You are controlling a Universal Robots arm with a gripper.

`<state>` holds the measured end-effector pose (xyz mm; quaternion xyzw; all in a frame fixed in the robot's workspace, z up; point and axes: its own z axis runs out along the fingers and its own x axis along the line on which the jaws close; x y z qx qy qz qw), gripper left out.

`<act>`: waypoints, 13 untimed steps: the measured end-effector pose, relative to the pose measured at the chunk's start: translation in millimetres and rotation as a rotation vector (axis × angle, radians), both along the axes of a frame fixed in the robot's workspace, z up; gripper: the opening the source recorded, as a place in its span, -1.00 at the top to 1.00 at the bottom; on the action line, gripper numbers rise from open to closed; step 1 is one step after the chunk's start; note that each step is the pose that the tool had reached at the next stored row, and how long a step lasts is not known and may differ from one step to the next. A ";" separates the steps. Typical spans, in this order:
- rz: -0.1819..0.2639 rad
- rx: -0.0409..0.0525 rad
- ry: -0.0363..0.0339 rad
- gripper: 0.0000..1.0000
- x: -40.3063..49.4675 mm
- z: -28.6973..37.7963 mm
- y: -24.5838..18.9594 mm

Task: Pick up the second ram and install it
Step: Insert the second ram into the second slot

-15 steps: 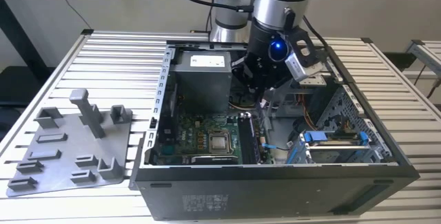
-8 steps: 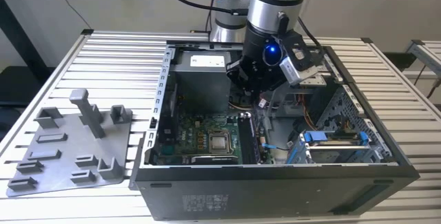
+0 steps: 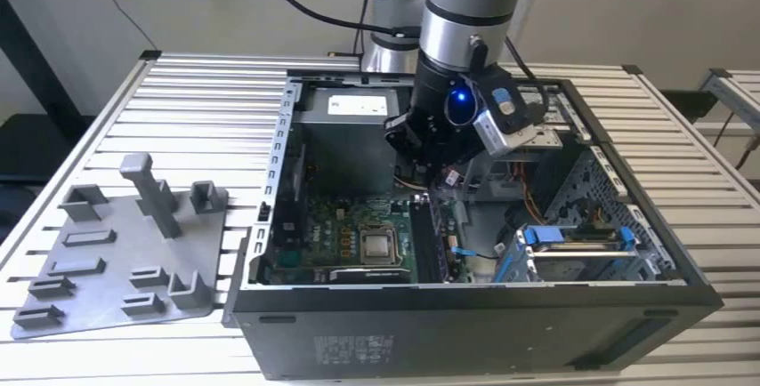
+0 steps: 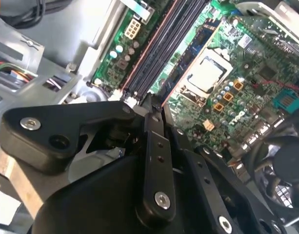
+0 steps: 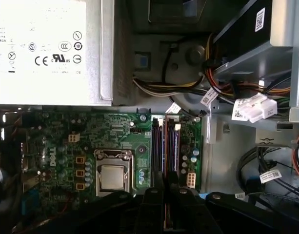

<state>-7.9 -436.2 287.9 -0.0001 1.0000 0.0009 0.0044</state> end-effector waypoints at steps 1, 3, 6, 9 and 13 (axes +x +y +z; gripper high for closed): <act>0.000 0.0000 0.0000 0.72 0.0 -1.0 0.0; 0.000 -0.0002 0.0001 0.72 0.0 -4.6 -1.0; 0.000 0.0002 0.0000 0.72 -0.1 -10.1 -3.5; 0.000 0.0001 0.0001 0.72 -0.1 -15.6 -5.1; 0.000 0.0005 0.0000 0.72 -0.1 -22.9 -6.6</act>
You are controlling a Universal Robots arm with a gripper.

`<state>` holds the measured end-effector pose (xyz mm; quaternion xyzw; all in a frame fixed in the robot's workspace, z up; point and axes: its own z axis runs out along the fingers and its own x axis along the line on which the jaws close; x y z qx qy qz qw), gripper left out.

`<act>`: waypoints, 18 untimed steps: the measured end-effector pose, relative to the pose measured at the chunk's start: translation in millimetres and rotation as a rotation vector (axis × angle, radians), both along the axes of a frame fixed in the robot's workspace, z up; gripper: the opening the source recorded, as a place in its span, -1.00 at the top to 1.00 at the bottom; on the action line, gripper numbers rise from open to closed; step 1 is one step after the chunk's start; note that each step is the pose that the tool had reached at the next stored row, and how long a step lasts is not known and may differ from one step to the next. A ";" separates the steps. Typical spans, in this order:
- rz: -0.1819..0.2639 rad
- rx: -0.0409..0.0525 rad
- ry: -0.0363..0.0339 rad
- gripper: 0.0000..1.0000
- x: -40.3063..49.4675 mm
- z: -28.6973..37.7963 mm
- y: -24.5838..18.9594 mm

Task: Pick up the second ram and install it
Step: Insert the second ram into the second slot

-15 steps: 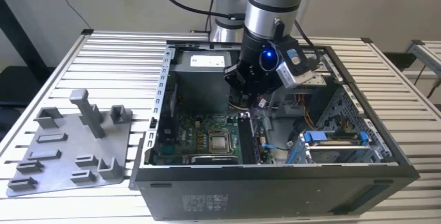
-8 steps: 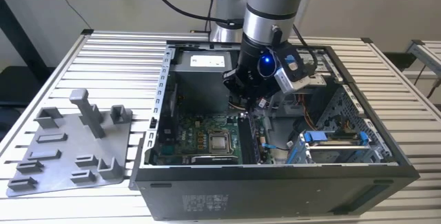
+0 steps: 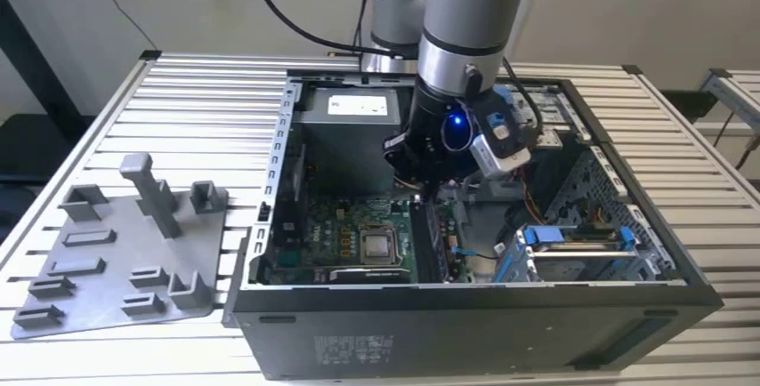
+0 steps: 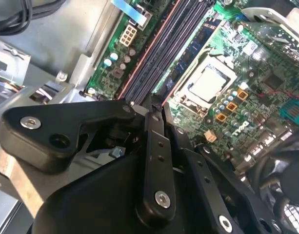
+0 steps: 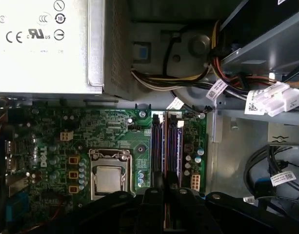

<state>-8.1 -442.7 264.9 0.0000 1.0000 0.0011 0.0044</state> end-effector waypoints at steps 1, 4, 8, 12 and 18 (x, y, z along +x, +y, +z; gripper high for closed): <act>0.000 0.0002 0.0000 0.72 0.0 -1.8 -0.4; 0.000 0.0005 0.0001 0.72 0.1 -6.0 -1.3; 0.000 0.0018 0.0002 0.72 0.0 -12.6 -4.9; 0.000 0.0020 0.0003 0.72 0.0 -18.6 -8.4; 0.000 0.0023 0.0002 0.72 0.0 -27.0 -9.6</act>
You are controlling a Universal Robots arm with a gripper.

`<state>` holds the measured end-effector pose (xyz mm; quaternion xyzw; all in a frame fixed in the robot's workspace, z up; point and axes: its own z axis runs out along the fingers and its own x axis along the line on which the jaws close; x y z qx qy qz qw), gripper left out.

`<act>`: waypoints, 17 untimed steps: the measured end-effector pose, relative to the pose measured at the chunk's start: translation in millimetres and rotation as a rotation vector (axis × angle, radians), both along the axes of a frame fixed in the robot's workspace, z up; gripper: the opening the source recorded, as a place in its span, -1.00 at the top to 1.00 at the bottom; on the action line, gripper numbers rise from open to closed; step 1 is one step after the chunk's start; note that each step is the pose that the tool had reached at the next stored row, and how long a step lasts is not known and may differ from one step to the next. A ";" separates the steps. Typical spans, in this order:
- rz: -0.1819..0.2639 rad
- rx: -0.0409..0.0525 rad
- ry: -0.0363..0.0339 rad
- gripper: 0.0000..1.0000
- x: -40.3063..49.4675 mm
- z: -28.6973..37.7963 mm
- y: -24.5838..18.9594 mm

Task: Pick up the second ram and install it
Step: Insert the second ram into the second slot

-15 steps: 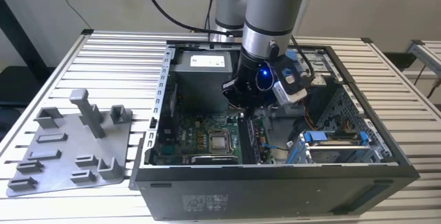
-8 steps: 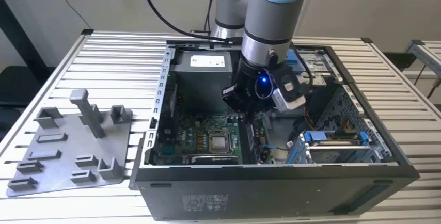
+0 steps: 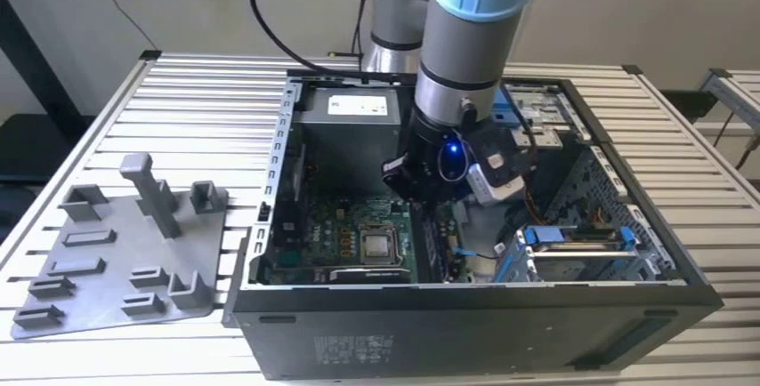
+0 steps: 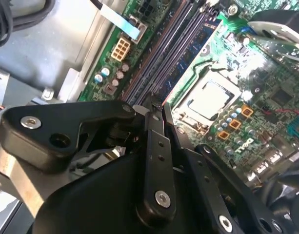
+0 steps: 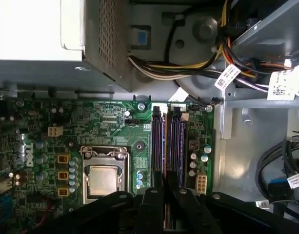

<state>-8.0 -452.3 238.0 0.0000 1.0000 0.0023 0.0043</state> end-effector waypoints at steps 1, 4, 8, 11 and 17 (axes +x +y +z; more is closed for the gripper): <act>0.000 0.0001 -0.0001 0.72 0.0 -1.2 -0.1; 0.000 -0.0001 0.0000 0.72 -0.5 -5.5 -0.6; 0.000 -0.0003 0.0001 0.72 -0.5 -6.4 -0.8; -0.001 0.0003 -0.0001 0.72 -0.6 -7.1 -0.8; -0.040 -0.0002 0.0002 0.72 -0.6 -9.2 -2.3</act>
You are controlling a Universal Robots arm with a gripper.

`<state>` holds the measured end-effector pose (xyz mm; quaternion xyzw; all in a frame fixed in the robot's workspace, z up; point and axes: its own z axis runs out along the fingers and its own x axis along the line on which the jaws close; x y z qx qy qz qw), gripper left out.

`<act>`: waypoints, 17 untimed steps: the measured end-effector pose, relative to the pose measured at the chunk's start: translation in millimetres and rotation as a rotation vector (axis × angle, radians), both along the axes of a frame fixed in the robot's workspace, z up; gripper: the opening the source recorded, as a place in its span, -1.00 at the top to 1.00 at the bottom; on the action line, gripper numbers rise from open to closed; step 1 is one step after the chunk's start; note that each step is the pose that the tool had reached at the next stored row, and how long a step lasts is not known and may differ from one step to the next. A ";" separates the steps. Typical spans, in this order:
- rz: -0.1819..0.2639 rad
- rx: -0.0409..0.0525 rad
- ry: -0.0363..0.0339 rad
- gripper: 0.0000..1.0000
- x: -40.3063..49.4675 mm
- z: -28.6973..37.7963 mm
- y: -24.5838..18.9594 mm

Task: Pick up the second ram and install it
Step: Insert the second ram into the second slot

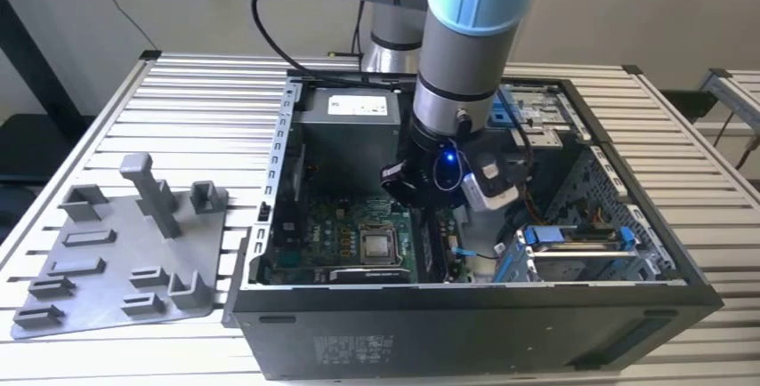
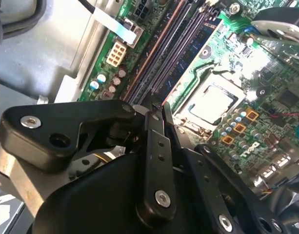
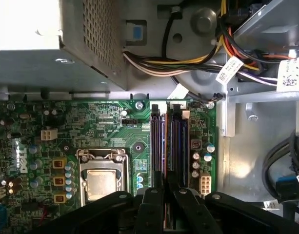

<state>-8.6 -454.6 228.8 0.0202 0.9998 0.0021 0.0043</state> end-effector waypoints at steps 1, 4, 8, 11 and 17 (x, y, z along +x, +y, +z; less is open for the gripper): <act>0.000 -0.0006 0.0002 0.72 0.0 -0.3 0.0; 0.000 -0.0020 0.0017 0.72 0.0 -1.3 -0.2; 0.000 -0.0056 0.0039 0.72 0.0 -2.9 -0.2; 0.000 -0.0081 0.0045 0.72 0.0 -3.6 -0.3; 0.000 -0.0084 0.0044 0.72 0.0 -3.8 -0.2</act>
